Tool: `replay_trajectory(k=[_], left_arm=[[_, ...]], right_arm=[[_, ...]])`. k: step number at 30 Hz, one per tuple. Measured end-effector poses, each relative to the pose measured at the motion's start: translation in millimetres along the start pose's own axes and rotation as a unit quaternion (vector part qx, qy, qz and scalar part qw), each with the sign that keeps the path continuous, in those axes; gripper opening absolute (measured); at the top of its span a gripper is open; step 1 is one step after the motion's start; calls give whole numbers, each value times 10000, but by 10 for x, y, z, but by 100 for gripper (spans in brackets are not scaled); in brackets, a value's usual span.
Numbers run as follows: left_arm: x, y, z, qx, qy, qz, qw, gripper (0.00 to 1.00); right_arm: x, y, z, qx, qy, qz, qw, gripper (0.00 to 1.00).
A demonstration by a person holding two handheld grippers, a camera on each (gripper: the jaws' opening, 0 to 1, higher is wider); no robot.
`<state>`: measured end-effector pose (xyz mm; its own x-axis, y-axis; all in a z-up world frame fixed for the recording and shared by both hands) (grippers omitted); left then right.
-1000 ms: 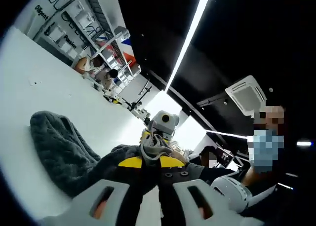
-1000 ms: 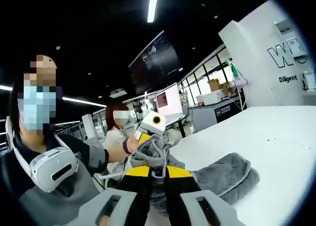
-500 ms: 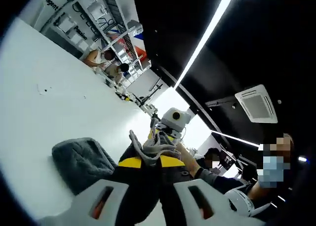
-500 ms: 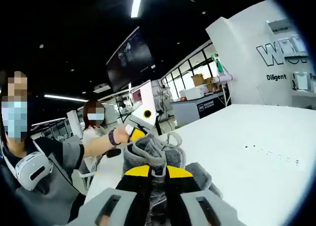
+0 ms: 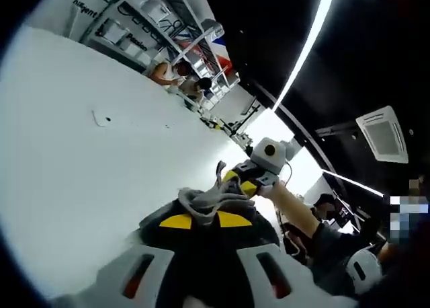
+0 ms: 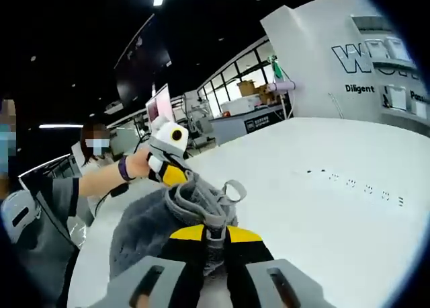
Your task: Fold the towel on the table until its edges align and the towel forms a compact rectangular stack.
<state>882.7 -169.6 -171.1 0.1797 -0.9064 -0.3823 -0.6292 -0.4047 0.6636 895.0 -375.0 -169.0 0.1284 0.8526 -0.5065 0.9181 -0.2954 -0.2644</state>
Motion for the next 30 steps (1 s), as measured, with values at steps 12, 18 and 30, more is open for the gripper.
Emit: replay_trajectory(k=[12,18,30], left_arm=[[213,-130,82,2200,-551,-1359,9644,10],[196,-139,99,2310,-399,-1409,9619,10],[29,-92,1,1908,508,-908,9761,18]], right_arm=[[186,130,230,-783,-582,425,9943,9],[168,126,255,-660,-363,407,9963,9],[-7,127,155,-603,286,770,9948,25]])
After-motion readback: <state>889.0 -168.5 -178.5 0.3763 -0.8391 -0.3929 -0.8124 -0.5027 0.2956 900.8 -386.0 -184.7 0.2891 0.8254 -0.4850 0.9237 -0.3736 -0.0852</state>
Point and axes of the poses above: the point that each gripper's makers call its tool centre point, and the gripper's own axes: x roughly forward along the fingers, y roughly to its right, z roughly out of its underside, the point moved 7 cm from there along -x, roughly backward along the fingers, and after that the axes turned 11 degrees about -y, right-handed, at the moved point
